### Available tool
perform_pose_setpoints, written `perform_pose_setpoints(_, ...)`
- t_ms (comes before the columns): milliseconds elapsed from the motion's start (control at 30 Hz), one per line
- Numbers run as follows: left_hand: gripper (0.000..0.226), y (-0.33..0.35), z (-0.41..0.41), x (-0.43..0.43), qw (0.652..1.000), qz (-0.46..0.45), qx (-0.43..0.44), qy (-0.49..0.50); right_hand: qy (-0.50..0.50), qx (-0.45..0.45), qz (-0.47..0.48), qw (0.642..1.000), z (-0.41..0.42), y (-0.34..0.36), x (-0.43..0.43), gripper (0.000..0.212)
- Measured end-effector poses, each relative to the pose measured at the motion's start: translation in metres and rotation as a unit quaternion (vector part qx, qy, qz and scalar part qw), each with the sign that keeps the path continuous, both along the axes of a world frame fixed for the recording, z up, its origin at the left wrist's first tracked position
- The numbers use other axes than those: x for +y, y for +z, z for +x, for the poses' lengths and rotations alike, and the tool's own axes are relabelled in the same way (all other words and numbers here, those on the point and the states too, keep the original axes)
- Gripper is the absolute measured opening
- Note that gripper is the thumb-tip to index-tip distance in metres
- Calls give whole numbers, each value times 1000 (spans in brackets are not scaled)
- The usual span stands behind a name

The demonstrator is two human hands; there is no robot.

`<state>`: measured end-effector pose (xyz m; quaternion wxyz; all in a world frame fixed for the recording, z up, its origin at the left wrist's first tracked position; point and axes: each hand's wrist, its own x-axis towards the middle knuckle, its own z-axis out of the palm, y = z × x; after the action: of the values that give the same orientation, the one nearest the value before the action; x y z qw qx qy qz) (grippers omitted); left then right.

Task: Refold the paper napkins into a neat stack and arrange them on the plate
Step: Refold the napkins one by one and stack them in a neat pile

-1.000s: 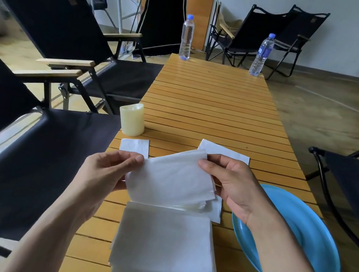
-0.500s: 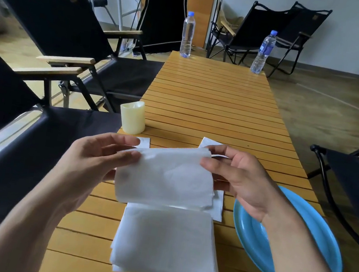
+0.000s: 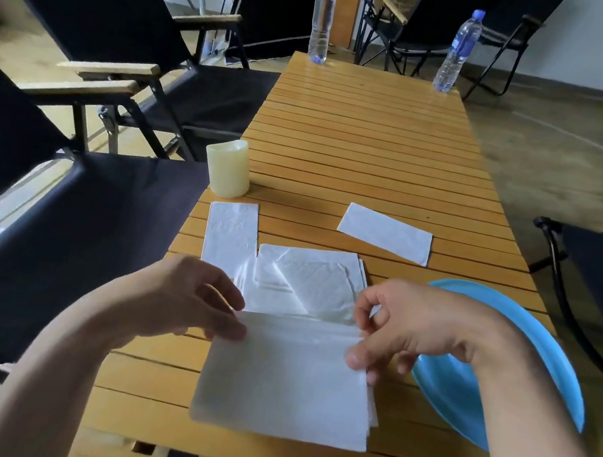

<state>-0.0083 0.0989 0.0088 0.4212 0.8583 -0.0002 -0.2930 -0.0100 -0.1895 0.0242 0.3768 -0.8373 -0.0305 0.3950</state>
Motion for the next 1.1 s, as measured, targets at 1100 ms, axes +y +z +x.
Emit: perform_pose_setpoints(1100,37,-42,37,-18,942,-71,-319,82,-120,-425,-23,897,51,-61,31,19)
